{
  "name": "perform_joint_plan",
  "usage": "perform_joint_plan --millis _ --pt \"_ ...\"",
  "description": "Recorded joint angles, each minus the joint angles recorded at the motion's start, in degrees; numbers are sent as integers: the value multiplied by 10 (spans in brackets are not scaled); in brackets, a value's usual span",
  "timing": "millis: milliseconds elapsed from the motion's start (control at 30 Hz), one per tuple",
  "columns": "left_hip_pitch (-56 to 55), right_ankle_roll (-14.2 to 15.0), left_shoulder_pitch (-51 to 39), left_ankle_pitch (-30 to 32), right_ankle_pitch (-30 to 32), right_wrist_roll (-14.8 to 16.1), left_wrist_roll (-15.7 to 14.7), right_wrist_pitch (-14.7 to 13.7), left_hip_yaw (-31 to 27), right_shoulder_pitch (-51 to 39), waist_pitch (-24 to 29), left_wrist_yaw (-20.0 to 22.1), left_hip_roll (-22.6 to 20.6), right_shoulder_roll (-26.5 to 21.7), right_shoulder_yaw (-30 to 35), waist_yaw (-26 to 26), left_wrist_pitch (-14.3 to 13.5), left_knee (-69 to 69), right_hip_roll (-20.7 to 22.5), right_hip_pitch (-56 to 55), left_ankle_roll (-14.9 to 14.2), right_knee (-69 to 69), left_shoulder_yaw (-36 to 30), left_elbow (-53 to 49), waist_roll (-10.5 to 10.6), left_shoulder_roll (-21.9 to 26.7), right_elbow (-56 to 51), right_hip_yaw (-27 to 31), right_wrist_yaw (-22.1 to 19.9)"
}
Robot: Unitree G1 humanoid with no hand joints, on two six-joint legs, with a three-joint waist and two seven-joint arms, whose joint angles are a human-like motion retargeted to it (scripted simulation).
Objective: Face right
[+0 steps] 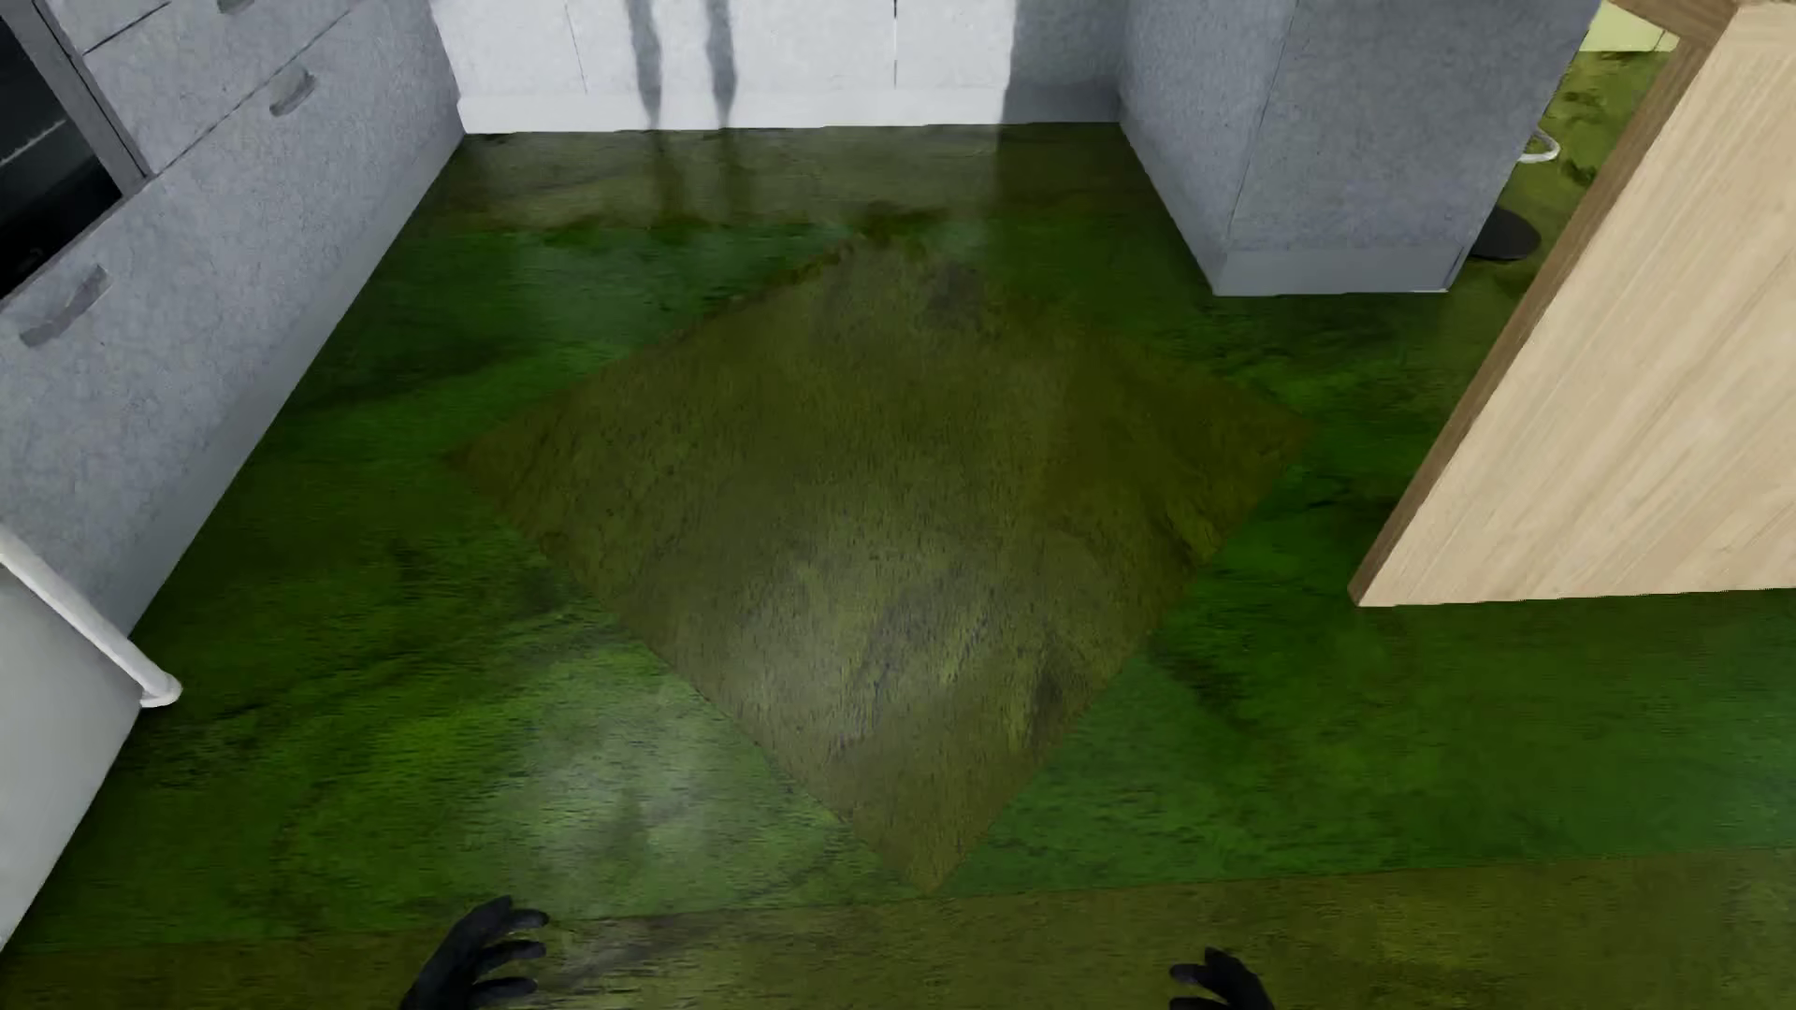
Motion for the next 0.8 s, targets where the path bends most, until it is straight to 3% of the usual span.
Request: perform_joint_plan --millis 33,67,100,133,200,233,267,367,400,433,467,500,567,700,800 --pt "-14 2 8 -7 -6 -1 0 2 17 6 -8 12 3 18 10 -31 17 17 -8 -26 -22 33 -24 10 -10 -24 24 7 5" --pt "-28 7 7 -26 -10 -3 2 9 30 19 -11 20 9 -2 21 -51 41 37 -11 -46 -25 55 -47 -4 -9 -45 41 15 16" --pt "-34 10 -1 -16 -7 -4 5 24 36 32 -13 23 9 -5 19 -61 45 39 -11 -59 -15 65 -57 -5 -8 -46 47 22 21" --pt "-36 10 -7 8 -16 -1 10 44 36 37 -9 24 11 6 13 -73 38 33 -6 -67 7 71 -52 -4 -2 -48 39 26 21" --pt "-28 -9 -15 27 -58 22 20 77 49 28 7 18 18 5 38 -87 22 14 -19 -76 14 80 -47 -12 -4 -27 28 16 28" --pt "-25 17 -20 31 -46 33 28 87 55 22 14 13 20 5 34 -84 18 7 -28 -77 16 73 -42 -13 -8 -29 35 11 35" --pt "-30 30 -13 18 14 39 36 92 57 4 17 10 20 7 20 -83 15 11 -35 -81 16 54 -44 -15 -8 -37 51 11 39" --pt "-38 28 2 32 48 13 50 80 29 4 23 0 12 24 28 -93 30 7 -14 -89 16 28 -53 -8 6 -43 26 28 14" --pt "-28 4 -9 33 25 8 48 73 42 -5 33 -5 13 17 38 -100 41 2 -24 -93 16 44 -41 -5 -8 -31 25 24 12" --pt "-28 5 -22 31 2 5 44 66 51 -7 37 -6 18 2 41 -96 53 4 -35 -101 16 57 -41 -9 -16 -29 27 17 17" --pt "-29 55 -22 24 36 1 41 58 59 -5 38 -3 24 -11 26 -89 58 12 -45 -103 15 50 -51 -24 -20 -33 33 11 23" --pt "-27 37 -16 19 56 -5 40 52 61 -2 37 1 28 -9 24 -92 51 15 -40 -101 13 41 -49 -22 -21 -48 40 17 21" --pt "-23 37 -11 4 65 -11 34 47 45 -4 45 5 35 5 31 -103 45 25 -17 -96 8 27 -58 -34 -8 -47 32 32 14" --pt "4 40 -10 4 84 33 3 64 63 -18 40 -17 46 12 40 -133 23 -4 -21 -76 8 -16 -28 -21 -4 -30 24 32 20" --pt "14 42 -34 -10 83 34 -1 75 34 -12 45 -31 41 20 43 -112 26 6 -10 -73 -3 -12 -49 -21 -10 -50 30 46 24"
